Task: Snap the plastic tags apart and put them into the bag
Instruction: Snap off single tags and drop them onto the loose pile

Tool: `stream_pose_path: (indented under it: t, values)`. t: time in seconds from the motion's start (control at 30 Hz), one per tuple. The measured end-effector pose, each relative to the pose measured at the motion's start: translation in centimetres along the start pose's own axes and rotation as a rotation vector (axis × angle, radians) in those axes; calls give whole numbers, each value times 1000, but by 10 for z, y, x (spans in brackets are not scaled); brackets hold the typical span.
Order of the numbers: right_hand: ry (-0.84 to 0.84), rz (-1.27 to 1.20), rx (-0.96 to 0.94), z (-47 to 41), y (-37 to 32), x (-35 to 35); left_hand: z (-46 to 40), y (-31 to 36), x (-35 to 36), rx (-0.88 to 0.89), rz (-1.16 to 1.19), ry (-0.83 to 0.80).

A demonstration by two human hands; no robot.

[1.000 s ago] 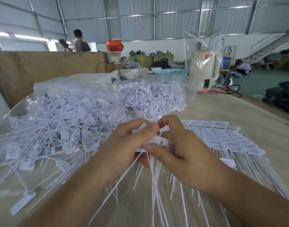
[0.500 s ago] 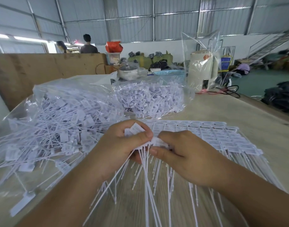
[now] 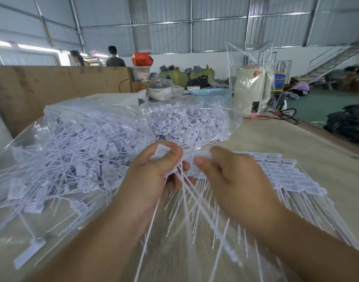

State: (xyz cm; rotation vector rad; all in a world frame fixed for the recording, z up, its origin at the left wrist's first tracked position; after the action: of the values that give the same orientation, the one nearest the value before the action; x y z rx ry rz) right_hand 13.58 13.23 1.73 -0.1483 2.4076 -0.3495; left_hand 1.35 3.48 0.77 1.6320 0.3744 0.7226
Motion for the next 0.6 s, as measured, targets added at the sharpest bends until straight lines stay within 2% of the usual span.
stream_pose_path:
  t: [0.1, 0.2, 0.3, 0.47, 0.6]
  values:
    - [106, -86, 72, -2, 13, -14, -1, 3, -5, -7, 45, 18]
    - [-17, -128, 11, 1, 11, -11, 1, 3, -3, 16, -60, 18]
    - [-209, -81, -80, 6, 0, 2, 5, -4, 4, -35, -161, -67]
    - [-338, -82, -83, 8, 1, 10, 3, -6, 5, -136, -205, -172]
    - [-331, -103, -99, 8, 1, 10, 4, -9, 7, -136, -275, -242]
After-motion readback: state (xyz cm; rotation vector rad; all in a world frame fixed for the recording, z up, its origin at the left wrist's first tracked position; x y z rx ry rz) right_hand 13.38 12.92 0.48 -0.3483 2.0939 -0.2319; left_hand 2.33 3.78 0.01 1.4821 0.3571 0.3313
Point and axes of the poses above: each hand's wrist, its own z-axis away from the middle knuckle, its own x-axis out of the palm, y = z × x, the point moved 3 cm from there along -z, towards the middle knuckle, and after that the axes turned 13 degrees about -x, right-handed, at the moved point
